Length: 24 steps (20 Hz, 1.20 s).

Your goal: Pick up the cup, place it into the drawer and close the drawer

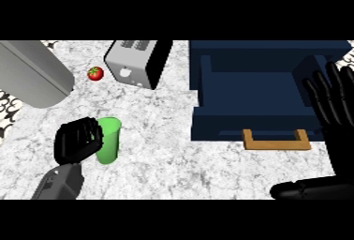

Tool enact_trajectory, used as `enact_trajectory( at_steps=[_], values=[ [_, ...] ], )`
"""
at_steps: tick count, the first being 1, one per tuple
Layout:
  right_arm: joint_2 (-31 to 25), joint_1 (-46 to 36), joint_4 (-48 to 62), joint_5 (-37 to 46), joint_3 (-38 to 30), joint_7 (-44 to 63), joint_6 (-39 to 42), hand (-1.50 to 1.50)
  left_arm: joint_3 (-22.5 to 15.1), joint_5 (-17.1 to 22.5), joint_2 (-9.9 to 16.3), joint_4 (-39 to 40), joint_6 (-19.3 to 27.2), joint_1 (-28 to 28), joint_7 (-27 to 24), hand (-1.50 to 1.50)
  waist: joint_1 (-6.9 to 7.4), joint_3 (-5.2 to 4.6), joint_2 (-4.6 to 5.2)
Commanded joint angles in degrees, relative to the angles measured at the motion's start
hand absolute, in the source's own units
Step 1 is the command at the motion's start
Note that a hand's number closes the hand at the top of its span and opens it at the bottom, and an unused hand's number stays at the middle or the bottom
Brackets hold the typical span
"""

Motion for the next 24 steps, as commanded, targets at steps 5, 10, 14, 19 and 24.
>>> enact_trajectory(
  at_steps=[5, 10, 14, 19, 24],
  values=[
    [0.10, -0.63, 1.78, -0.75, -0.24, 0.89, 0.30, -1.50, -5.38, 1.18, -3.56, -20.86, 4.34, 0.76, 14.71, 1.50, 0.03, -0.12, 0.09],
    [-0.74, -0.45, 2.55, -0.62, -1.68, -0.97, 1.21, -1.50, -9.23, 1.68, -7.39, -33.21, 10.15, -0.53, 25.98, 1.50, 0.09, -0.11, 0.05],
    [1.34, 1.20, 1.71, 2.39, 0.61, -3.30, 0.24, -1.50, -7.11, 2.27, -7.18, -30.74, 13.47, -8.80, 31.07, 1.50, -0.43, -0.15, 0.22],
    [0.14, 1.41, 1.83, -0.07, -1.18, -3.00, 1.82, -1.50, -10.47, -1.75, -9.47, -31.24, 20.58, -16.15, 33.90, 1.50, -0.74, -0.14, 0.25],
    [0.63, 2.24, -0.99, 0.87, -0.18, -0.83, 0.75, -1.50, -8.41, -2.65, -8.44, -28.94, 22.98, -24.74, 40.01, 1.50, -0.79, -0.15, 0.23]
  ],
)
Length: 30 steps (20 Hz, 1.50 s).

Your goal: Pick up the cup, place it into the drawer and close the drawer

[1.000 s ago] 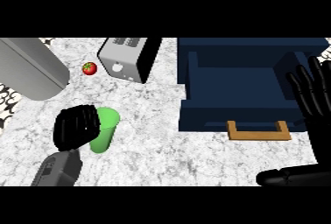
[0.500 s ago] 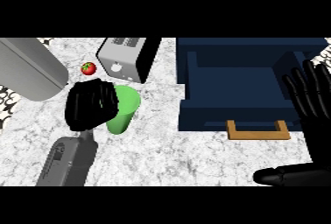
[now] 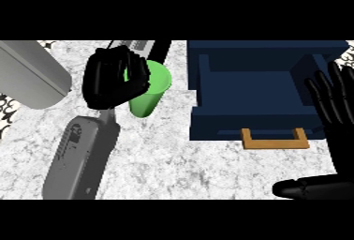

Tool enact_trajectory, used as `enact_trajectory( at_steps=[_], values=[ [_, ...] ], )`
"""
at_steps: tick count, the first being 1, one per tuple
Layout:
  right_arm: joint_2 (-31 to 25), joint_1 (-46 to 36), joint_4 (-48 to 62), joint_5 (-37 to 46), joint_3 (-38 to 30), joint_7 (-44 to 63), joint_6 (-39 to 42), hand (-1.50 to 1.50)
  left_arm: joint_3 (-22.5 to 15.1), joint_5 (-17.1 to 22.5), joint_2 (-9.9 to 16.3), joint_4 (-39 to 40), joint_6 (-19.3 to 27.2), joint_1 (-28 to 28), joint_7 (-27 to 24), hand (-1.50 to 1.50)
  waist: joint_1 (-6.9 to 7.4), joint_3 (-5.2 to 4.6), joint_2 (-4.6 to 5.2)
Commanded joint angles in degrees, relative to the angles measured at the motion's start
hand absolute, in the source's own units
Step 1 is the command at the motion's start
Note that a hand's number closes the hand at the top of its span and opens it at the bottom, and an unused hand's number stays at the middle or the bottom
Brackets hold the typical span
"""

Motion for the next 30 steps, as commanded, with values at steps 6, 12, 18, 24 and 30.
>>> enact_trajectory(
  at_steps=[6, 12, 18, 24, 30],
  values=[
    [0.75, -1.21, 0.82, 1.34, 1.01, -0.17, -0.56, -1.50, 1.12, -3.13, -0.63, 8.70, 5.08, -15.02, 5.11, 1.50, -0.20, 0.00, 0.08],
    [0.30, 2.99, -1.62, -1.22, -0.67, -0.26, 1.18, -1.50, -2.42, -3.46, -0.69, 12.58, 9.51, -20.70, 8.62, 1.50, -0.33, 0.01, 0.04],
    [-0.56, 0.89, 0.89, -1.13, -1.70, -0.94, 1.62, -1.50, -4.08, -1.29, -0.70, 25.29, 12.81, -28.39, 5.28, 1.50, -0.74, 0.01, 0.19],
    [-0.15, 0.39, 0.99, -0.53, -0.73, -0.50, 1.34, -1.50, -12.05, 6.83, -0.70, 33.50, 18.82, -31.73, -0.56, 1.50, -1.55, 0.02, 0.28],
    [0.62, -0.27, 4.44, 1.68, 0.21, -4.08, 1.54, -1.50, -15.12, 12.15, -0.70, 43.24, 18.93, -36.23, -3.07, 1.50, -2.05, 0.03, 0.48]
  ],
)
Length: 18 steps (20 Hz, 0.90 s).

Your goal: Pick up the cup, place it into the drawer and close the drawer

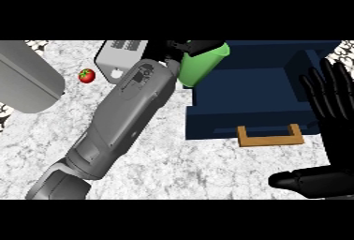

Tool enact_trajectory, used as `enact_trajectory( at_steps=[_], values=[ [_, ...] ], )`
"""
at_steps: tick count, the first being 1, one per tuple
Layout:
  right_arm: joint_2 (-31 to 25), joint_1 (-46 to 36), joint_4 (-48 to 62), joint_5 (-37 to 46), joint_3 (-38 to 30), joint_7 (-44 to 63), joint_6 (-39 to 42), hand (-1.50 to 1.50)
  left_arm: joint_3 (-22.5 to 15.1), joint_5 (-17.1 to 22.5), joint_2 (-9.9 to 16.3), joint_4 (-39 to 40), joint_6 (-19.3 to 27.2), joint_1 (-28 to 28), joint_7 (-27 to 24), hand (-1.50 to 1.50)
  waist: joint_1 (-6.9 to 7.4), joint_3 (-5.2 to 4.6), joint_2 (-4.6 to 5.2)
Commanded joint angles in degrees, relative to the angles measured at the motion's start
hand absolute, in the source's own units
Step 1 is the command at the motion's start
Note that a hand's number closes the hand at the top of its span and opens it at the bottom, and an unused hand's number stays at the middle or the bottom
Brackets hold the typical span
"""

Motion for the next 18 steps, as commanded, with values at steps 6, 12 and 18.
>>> enact_trajectory(
  at_steps=[6, 12, 18],
  values=[
    [0.49, -1.86, 4.03, 0.22, 0.14, -2.90, 0.81, -1.50, -5.74, 6.54, 0.00, 13.77, -0.48, -6.62, -3.12, 1.50, -1.23, 0.04, 0.53],
    [-0.79, -0.12, 0.16, -2.76, -0.26, -0.74, 2.69, -1.50, -14.78, 10.96, 0.00, 13.12, 3.19, -4.53, -4.34, 1.50, -3.08, 0.06, 0.52],
    [-0.22, -1.72, 3.00, -2.48, 0.80, -2.10, 3.32, -1.50, -18.99, 9.02, 0.00, 19.07, 4.26, -9.02, -0.94, 1.50, -4.20, 0.12, 1.08]
  ],
)
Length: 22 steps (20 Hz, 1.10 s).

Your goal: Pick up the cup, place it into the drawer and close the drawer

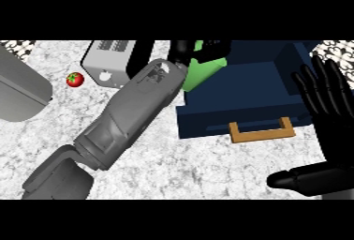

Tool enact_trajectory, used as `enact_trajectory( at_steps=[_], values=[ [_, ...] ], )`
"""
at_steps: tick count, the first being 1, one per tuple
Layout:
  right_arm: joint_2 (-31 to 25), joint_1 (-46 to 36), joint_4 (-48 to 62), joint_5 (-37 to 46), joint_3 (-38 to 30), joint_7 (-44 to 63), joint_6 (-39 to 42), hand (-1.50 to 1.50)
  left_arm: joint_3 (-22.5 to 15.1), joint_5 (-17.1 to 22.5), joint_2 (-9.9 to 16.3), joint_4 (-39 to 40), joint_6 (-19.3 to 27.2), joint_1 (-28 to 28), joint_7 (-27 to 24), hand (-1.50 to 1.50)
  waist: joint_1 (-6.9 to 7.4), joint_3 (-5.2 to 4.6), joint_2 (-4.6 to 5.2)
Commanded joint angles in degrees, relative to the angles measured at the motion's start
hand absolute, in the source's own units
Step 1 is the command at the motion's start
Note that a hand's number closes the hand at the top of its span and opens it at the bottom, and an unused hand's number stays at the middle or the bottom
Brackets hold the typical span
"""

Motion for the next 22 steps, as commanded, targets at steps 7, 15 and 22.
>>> enact_trajectory(
  at_steps=[7, 15, 22],
  values=[
    [1.99, -0.65, 1.21, 1.10, 2.30, -2.66, 0.05, -1.50, -7.66, 4.13, -0.01, -2.83, 5.22, 1.72, 1.13, -1.50, -1.14, 0.01, 0.10],
    [-0.28, -0.14, -2.26, -7.90, -1.47, 2.98, 1.99, -1.50, -1.87, 11.26, -0.01, -4.85, -0.12, 1.43, -8.82, -1.50, 0.50, -0.08, -0.23],
    [-1.45, 5.09, -6.58, -7.78, -1.07, 2.20, 4.61, 1.50, 2.69, 13.19, 0.47, -8.71, -3.25, 2.77, -6.54, -1.50, 4.77, -0.11, -1.42]
  ],
)
